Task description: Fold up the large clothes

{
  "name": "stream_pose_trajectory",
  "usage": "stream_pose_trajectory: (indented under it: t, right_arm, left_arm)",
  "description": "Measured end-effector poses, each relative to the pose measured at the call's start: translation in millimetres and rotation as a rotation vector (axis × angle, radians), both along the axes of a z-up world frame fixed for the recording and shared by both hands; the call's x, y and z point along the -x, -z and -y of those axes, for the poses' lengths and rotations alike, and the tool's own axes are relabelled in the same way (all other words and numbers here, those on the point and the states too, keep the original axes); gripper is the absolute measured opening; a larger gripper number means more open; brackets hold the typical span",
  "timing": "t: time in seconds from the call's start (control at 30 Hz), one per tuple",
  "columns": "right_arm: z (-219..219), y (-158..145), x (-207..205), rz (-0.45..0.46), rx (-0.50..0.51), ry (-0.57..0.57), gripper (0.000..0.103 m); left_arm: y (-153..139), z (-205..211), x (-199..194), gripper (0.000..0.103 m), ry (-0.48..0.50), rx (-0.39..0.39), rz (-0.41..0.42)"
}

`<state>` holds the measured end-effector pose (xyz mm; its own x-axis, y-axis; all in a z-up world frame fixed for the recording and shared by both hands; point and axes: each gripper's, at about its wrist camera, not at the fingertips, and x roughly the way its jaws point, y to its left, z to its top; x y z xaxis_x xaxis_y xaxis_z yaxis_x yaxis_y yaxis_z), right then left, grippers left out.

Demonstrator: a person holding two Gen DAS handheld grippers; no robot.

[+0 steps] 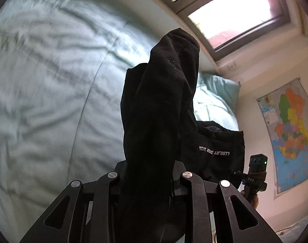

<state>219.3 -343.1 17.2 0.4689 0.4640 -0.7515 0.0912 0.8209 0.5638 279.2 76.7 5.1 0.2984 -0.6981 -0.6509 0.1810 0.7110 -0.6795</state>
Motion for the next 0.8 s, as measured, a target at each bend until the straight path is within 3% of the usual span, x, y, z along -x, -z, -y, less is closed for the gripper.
stream_pose_trajectory:
  t: [0.17, 0.23, 0.33, 0.43, 0.5, 0.57, 0.67, 0.7, 0.73, 0.8]
  right_arm:
    - [-11, 49, 11, -0.101, 0.007, 0.024, 0.034]
    - [-9, 72, 9, -0.117, 0.03, 0.05, 0.034]
    - [6, 102, 2, -0.124, 0.013, 0.115, 0.035]
    - [17, 128, 7, -0.12, 0.023, 0.152, 0.046]
    - [17, 142, 16, -0.093, 0.012, 0.166, 0.053]
    - [20, 151, 27, -0.062, 0.009, 0.19, 0.066]
    - [36, 155, 37, -0.016, -0.014, 0.226, 0.068]
    - [35, 151, 42, -0.004, 0.004, 0.236, 0.068]
    - [36, 147, 44, 0.003, 0.038, 0.248, 0.069]
    - [25, 123, 62, 0.031, 0.198, 0.274, 0.069]
  left_arm:
    - [65, -18, 9, 0.028, -0.022, -0.043, -0.11]
    - [94, -32, 5, 0.032, -0.052, -0.057, -0.129]
    - [132, -58, -5, 0.045, -0.086, 0.006, -0.165]
    - [164, -77, -14, 0.059, -0.093, 0.07, -0.197]
    - [172, -85, -13, 0.059, -0.078, 0.114, -0.187]
    - [170, -89, -8, 0.059, -0.067, 0.109, -0.152]
    - [150, -90, 7, 0.06, -0.061, 0.009, -0.037]
    - [136, -89, 15, 0.06, -0.07, -0.071, 0.025]
    - [124, -87, 23, 0.06, -0.08, -0.158, 0.088]
    - [97, -81, 41, 0.059, -0.1, -0.297, 0.21]
